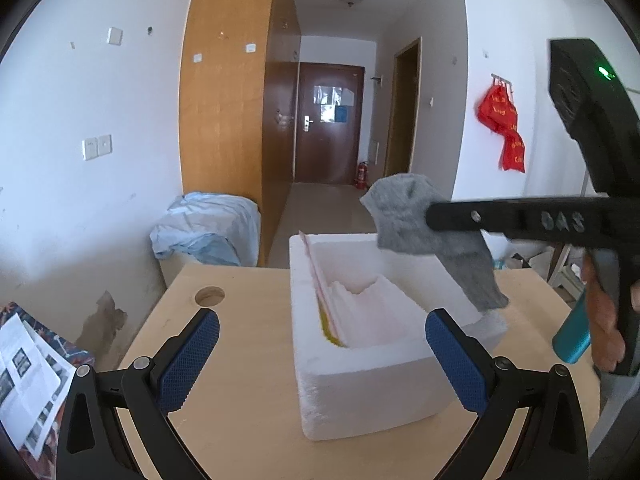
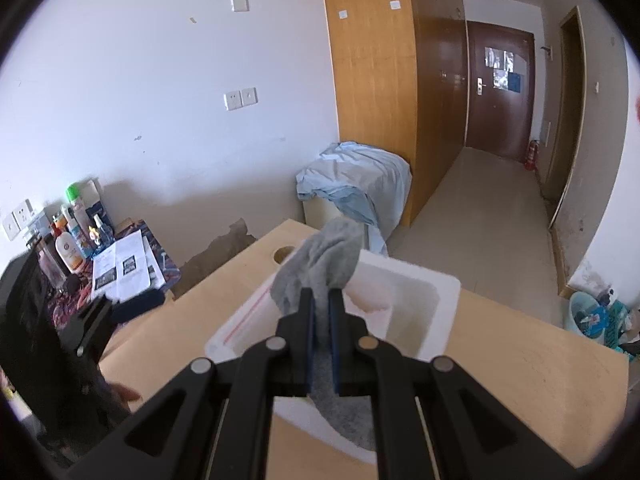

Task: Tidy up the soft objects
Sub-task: 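Open the left tool over the box while the right tool lowers the sock inside, then open the right tool to release the grey sock into the box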

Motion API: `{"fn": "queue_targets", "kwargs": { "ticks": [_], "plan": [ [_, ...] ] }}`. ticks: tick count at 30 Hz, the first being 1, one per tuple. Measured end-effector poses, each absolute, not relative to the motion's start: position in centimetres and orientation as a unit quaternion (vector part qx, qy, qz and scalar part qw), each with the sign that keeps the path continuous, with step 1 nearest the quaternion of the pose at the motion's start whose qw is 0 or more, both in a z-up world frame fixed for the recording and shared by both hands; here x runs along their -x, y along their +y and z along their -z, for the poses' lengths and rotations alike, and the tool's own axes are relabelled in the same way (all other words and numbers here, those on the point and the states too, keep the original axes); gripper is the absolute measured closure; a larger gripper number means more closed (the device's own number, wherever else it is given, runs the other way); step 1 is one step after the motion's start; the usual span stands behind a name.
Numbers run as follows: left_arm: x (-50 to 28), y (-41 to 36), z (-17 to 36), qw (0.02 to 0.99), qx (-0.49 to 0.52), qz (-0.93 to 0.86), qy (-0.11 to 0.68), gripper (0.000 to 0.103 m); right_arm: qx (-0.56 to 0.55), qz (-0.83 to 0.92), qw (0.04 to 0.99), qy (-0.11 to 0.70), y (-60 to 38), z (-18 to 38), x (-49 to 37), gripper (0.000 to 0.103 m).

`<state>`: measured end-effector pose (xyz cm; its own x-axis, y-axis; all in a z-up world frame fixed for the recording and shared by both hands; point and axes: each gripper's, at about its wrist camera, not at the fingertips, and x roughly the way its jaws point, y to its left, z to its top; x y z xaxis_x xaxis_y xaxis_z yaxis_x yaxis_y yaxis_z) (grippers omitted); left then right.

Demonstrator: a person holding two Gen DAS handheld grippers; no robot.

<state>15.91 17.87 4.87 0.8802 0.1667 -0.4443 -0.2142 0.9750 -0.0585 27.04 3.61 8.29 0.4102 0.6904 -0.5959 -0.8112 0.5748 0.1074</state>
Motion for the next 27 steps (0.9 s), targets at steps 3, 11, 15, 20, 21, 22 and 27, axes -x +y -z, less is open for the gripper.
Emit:
{"fn": "queue_targets", "kwargs": {
  "ticks": [3,11,15,20,21,22,27],
  "plan": [
    [-15.7,18.1,-4.8,0.968,0.056,-0.099,0.223,0.000,0.106,-0.444,0.836,0.305,4.3,-7.6,-27.6,0.094],
    [-15.4,18.9,-4.4,0.968,0.062,-0.097,0.224,0.000,0.120,-0.433,0.821,0.352,5.1,-4.2,-28.6,0.093],
    [-15.5,18.8,-4.3,0.967,0.058,-0.096,0.227,0.000,0.123,-0.427,0.817,0.368,4.9,-3.6,-28.7,0.087],
    [-15.7,19.0,-4.1,0.967,0.063,-0.095,0.229,0.000,0.133,-0.415,0.812,0.388,5.0,-2.3,-28.9,0.073],
    [-15.7,19.0,-4.1,0.967,0.063,-0.095,0.229,0.000,0.132,-0.416,0.812,0.388,4.9,-2.3,-28.9,0.073],
    [-15.7,19.1,-4.1,0.967,0.063,-0.095,0.230,0.000,0.132,-0.416,0.812,0.387,4.8,-2.4,-28.8,0.072],
    [-15.7,19.1,-4.2,0.967,0.062,-0.096,0.229,0.000,0.141,-0.420,0.814,0.376,4.9,-3.0,-28.2,0.062]
  ]
}}
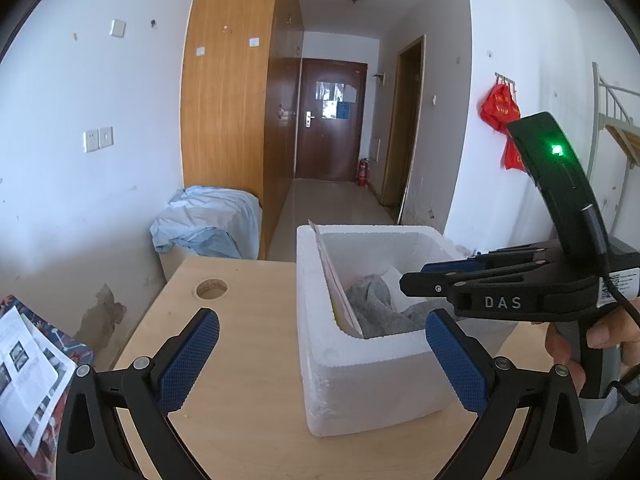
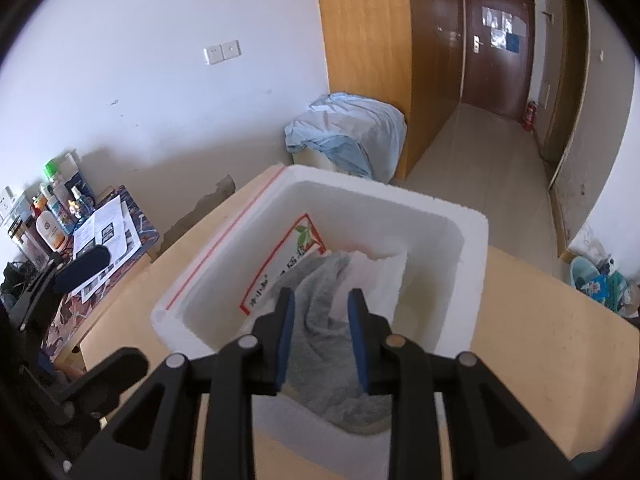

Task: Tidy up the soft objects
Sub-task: 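Open the right tool to release the grey sock into the box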

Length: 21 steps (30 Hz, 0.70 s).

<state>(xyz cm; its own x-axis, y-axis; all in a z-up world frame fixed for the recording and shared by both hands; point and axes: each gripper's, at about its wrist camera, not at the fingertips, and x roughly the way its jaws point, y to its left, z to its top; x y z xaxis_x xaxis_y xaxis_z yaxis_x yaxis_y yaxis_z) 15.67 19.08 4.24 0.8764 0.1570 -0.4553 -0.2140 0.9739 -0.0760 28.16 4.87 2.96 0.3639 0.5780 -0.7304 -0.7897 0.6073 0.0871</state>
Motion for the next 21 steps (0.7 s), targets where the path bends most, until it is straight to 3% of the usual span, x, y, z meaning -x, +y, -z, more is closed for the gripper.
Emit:
{"fn": "queue_targets", "kwargs": {
  "ticks": [4,6,8,11,21],
  "plan": [
    [-15.6,19.1,-4.3,0.967,0.061,-0.098,0.229,0.000,0.135,-0.419,0.817,0.372,4.4,-3.4,-28.0,0.060],
    [-15.6,19.2,-4.1,0.966,0.062,-0.100,0.232,0.000,0.145,-0.414,0.817,0.375,4.4,-3.2,-27.9,0.047],
    [-15.4,19.2,-4.1,0.965,0.064,-0.101,0.232,0.000,0.144,-0.414,0.818,0.372,4.4,-3.3,-27.6,0.047],
    [-15.1,19.1,-4.3,0.966,0.065,-0.100,0.228,0.000,0.140,-0.415,0.820,0.369,4.1,-3.5,-27.2,0.038],
    [-14.0,18.2,-4.5,0.968,0.060,-0.098,0.225,0.000,0.135,-0.408,0.825,0.368,3.1,-3.9,-26.2,0.036]
  ]
}}
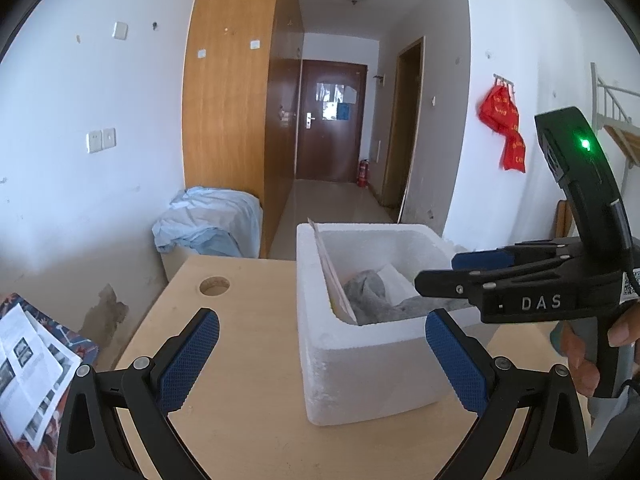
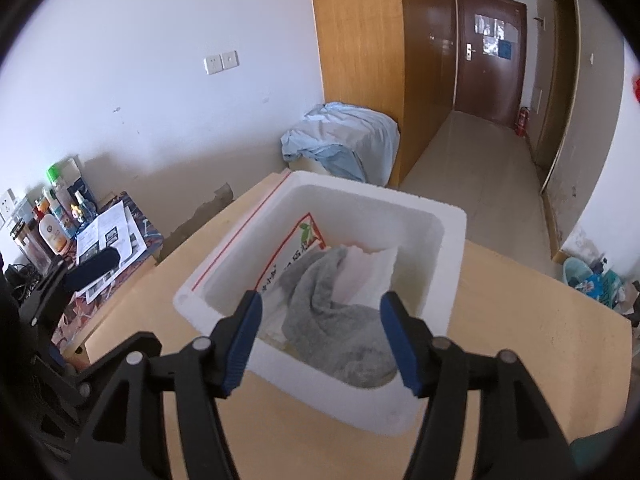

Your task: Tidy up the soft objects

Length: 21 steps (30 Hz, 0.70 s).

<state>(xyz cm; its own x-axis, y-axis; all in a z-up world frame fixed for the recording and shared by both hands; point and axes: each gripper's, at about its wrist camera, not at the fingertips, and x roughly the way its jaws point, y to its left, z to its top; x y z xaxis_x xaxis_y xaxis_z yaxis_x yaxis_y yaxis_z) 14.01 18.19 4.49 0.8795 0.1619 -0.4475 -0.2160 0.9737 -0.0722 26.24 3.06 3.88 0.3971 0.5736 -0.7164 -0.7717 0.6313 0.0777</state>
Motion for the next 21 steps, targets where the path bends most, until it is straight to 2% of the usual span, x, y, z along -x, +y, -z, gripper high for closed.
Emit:
{"fn": "queue_targets", "kwargs": {
  "ticks": [16,21],
  "plan": [
    [-11.5,14.5,-4.5,0.970,0.061,-0.049,0.229,0.000,0.107,-0.366,0.852,0.359,-3.9,-3.6,-22.1,0.030],
    [-10.8,12.7,-3.5,0.969,0.054,-0.035,0.238,0.000,0.085,-0.336,0.864,0.365,-6.7,-1.9,-21.0,0.025]
  ]
}}
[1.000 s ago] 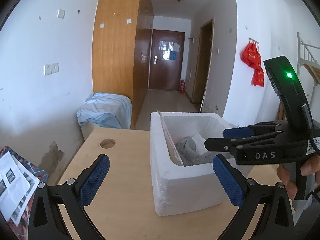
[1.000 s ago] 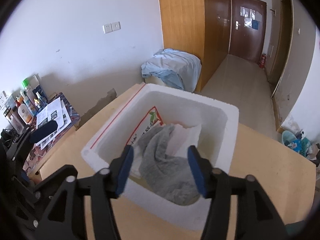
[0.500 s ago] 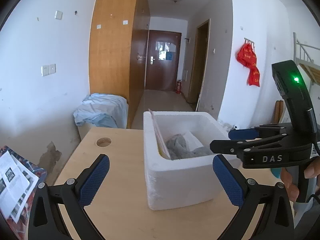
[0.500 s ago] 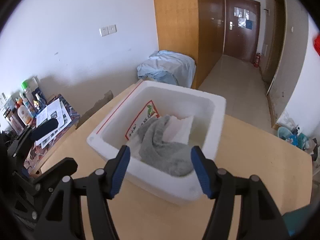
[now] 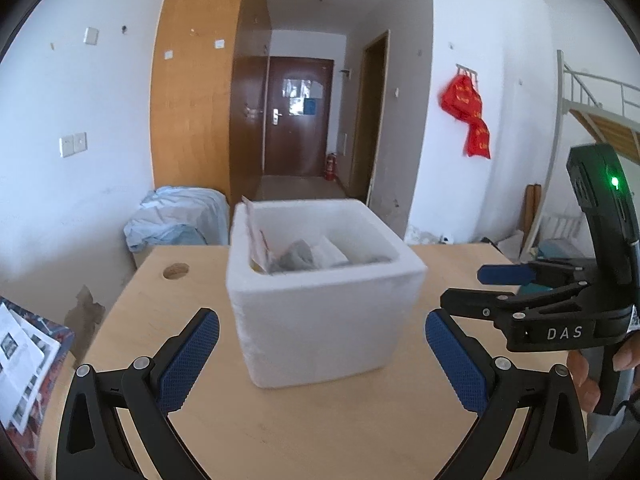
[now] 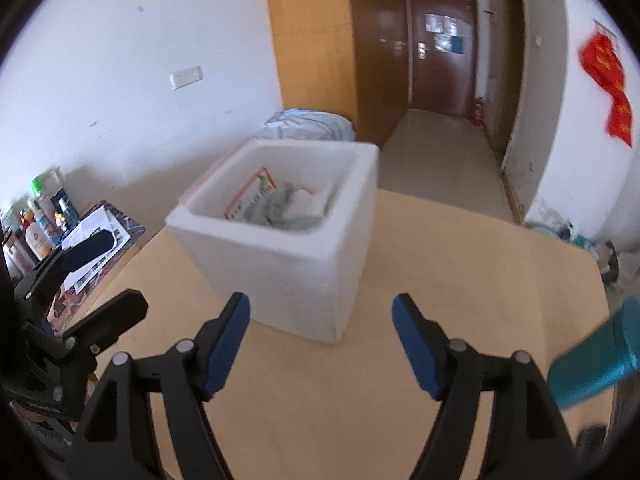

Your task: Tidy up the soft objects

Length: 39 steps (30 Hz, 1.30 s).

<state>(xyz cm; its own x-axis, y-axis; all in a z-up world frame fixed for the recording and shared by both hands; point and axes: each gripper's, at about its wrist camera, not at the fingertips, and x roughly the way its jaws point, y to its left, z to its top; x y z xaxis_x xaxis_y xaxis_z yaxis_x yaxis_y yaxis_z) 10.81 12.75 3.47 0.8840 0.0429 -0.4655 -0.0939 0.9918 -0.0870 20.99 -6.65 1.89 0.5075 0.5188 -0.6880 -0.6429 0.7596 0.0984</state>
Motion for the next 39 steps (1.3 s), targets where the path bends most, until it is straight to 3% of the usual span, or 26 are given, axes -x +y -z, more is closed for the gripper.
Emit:
{"fn": "queue_targets", "kwargs": {
  "ticks": [7,18,39],
  "plan": [
    [-10.6,10.4,-0.9,0.960,0.068,-0.015,0.269,0.000,0.049,-0.274,0.883,0.377,-11.3,0.6,-19.4,0.025],
    [-8.9,7.7,0.2,0.959,0.080,0.007,0.271,0.000,0.021,-0.193,0.920,0.342,-16.4,1.7,-15.0,0.003],
    [1.0,5.8,-3.0,0.993,0.053,-0.022,0.101,0.000,-0.008,-0.195,0.968,0.159,-18.2,-2.3,-6.0,0.000]
  ]
}}
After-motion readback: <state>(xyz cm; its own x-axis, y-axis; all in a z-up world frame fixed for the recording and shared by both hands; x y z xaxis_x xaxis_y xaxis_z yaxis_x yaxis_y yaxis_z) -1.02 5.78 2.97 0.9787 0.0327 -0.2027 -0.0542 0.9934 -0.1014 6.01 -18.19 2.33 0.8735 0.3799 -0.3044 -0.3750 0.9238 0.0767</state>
